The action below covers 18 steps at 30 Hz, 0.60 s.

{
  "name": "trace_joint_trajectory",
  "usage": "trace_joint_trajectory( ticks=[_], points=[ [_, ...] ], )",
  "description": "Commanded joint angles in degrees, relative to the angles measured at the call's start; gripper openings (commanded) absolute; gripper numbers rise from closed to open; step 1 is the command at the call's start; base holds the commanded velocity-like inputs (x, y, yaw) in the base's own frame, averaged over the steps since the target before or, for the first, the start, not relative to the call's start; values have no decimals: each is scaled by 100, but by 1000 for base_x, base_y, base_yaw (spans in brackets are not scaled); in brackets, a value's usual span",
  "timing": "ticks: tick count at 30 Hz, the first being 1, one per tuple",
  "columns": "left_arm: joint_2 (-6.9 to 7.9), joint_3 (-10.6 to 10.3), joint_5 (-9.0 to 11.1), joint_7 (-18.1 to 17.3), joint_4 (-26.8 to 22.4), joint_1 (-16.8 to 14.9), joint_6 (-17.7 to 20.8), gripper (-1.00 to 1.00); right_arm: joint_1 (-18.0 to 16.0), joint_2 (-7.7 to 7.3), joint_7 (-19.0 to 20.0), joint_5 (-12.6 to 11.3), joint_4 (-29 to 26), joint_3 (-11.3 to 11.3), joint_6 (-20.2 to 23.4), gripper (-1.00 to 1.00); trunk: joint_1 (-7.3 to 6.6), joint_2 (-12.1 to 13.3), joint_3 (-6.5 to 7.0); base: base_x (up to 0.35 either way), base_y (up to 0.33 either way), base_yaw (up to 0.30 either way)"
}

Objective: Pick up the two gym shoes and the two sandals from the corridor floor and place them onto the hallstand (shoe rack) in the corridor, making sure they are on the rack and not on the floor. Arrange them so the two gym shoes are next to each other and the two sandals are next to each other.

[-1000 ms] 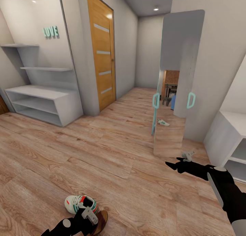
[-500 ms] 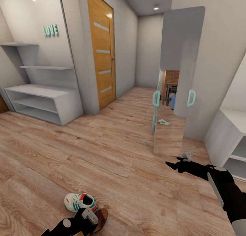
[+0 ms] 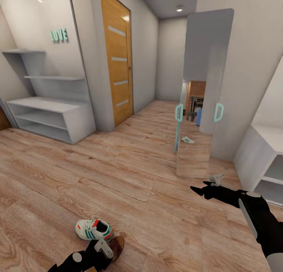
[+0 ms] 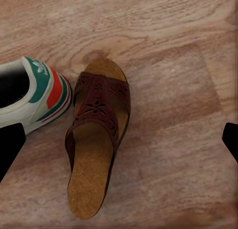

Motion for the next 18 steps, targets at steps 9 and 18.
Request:
trace_joint_trajectory(
  ticks=[9,18],
  points=[
    [-1,3,-60,-10,-3,-2,-27,100,-6,1,26,1,-5,-9,42,100,-2,-2,-5,-19,0,0],
    [5,7,-60,-10,-3,-2,-27,100,-5,1,26,1,-5,-9,42,100,-2,-2,-5,-2,0,0]
  ],
)
